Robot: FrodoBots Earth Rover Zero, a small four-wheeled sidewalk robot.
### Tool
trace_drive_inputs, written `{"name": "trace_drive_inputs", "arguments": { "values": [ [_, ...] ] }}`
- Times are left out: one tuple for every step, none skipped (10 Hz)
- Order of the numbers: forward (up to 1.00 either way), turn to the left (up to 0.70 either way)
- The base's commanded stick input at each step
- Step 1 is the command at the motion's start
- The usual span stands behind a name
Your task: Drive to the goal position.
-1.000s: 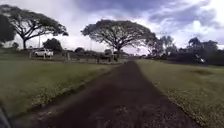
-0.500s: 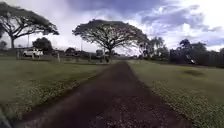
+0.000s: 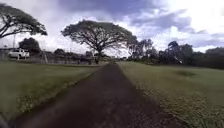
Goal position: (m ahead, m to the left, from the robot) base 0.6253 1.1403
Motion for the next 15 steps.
{"name": "trace_drive_inputs", "arguments": {
  "values": [
    [0.50,0.00],
    [0.50,0.00],
    [0.50,0.00],
    [0.50,0.00],
    [0.50,0.00],
    [0.50,0.00],
    [0.50,0.00],
    [0.50,0.00],
    [0.50,0.00],
    [0.50,-0.03],
    [0.50,-0.26],
    [0.50,-0.49],
    [0.50,-0.50],
    [0.50,-0.50],
    [0.50,-0.50]
  ]
}}
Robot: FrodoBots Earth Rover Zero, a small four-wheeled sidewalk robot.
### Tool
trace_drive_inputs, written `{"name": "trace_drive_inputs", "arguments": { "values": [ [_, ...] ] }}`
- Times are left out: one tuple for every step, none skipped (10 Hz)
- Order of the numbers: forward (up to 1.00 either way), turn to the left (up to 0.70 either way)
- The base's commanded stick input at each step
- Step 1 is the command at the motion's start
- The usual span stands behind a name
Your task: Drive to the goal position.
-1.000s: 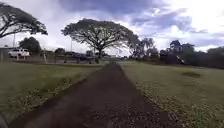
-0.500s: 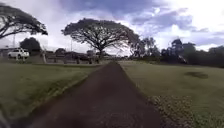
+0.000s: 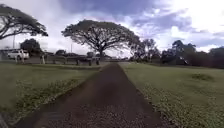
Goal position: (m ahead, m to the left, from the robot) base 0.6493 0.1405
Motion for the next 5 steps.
{"name": "trace_drive_inputs", "arguments": {
  "values": [
    [0.50,-0.50],
    [0.50,-0.33],
    [0.50,0.00],
    [0.50,0.00],
    [0.50,0.00]
  ]
}}
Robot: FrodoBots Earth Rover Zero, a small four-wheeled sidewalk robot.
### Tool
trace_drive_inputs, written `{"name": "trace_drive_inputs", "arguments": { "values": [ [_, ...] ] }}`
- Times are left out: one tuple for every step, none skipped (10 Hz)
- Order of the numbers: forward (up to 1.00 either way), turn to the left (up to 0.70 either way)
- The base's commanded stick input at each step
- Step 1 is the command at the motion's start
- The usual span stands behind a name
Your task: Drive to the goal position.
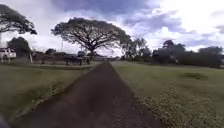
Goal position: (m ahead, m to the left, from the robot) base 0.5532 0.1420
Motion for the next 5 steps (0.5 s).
{"name": "trace_drive_inputs", "arguments": {
  "values": [
    [0.50,0.00],
    [0.50,0.00],
    [0.50,0.00],
    [0.50,0.00],
    [0.50,0.00]
  ]
}}
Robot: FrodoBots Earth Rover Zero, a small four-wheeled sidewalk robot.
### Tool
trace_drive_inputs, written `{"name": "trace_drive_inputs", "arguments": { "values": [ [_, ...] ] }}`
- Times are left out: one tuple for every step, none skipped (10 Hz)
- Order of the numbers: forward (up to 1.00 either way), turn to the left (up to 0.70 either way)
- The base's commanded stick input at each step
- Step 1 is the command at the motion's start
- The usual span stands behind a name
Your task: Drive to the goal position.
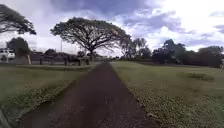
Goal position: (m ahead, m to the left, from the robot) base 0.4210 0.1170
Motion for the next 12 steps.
{"name": "trace_drive_inputs", "arguments": {
  "values": [
    [0.50,0.00],
    [0.50,0.00],
    [0.50,0.00],
    [0.50,0.00],
    [0.50,0.00],
    [0.50,0.00],
    [0.50,0.00],
    [0.50,0.00],
    [0.50,0.00],
    [0.50,0.00],
    [0.50,0.00],
    [0.50,0.00]
  ]
}}
